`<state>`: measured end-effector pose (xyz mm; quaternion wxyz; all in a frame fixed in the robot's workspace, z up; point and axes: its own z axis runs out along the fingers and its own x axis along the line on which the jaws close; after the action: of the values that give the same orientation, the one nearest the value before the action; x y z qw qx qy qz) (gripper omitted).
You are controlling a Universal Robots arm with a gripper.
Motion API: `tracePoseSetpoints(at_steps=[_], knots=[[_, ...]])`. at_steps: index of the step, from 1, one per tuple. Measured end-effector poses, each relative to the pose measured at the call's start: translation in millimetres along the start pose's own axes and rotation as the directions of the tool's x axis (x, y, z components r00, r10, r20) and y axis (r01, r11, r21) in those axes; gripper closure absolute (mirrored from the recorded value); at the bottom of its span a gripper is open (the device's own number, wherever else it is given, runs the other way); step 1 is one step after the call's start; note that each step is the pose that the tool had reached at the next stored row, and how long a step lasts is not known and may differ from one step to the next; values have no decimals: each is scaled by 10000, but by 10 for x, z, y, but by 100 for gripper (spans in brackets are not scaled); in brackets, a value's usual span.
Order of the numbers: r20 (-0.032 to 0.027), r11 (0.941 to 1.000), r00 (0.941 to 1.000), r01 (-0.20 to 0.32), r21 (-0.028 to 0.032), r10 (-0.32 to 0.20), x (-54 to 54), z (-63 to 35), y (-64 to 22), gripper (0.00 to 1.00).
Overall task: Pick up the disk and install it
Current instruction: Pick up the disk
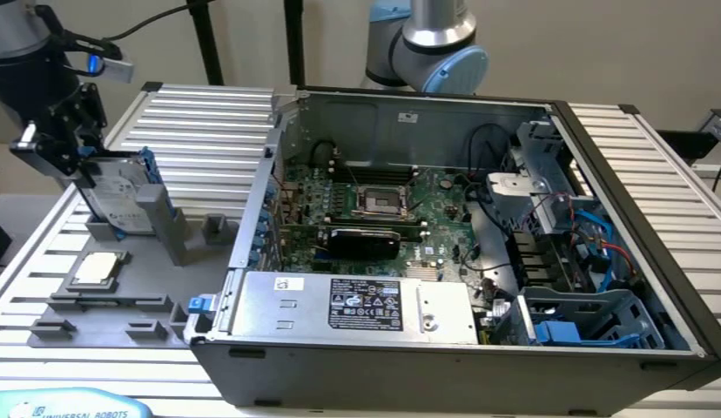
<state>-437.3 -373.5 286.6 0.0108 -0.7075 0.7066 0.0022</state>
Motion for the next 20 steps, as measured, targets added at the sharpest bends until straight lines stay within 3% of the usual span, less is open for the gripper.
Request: tracePoseSetpoints(at_steps=[5, 7, 9, 10, 20], knots=[[-1, 10000, 10000, 61, -6, -61, 0, 8, -3, 46], [-1, 10000, 10000, 73, -6, -73, 0, 13, -3, 55], [-1, 10000, 10000, 78, -6, -78, 1, 17, -3, 55], [-1, 10000, 10000, 78, -7, -78, 1, 18, -2, 62], [11, 10000, 10000, 78, -6, -78, 73, 19, -2, 67]])
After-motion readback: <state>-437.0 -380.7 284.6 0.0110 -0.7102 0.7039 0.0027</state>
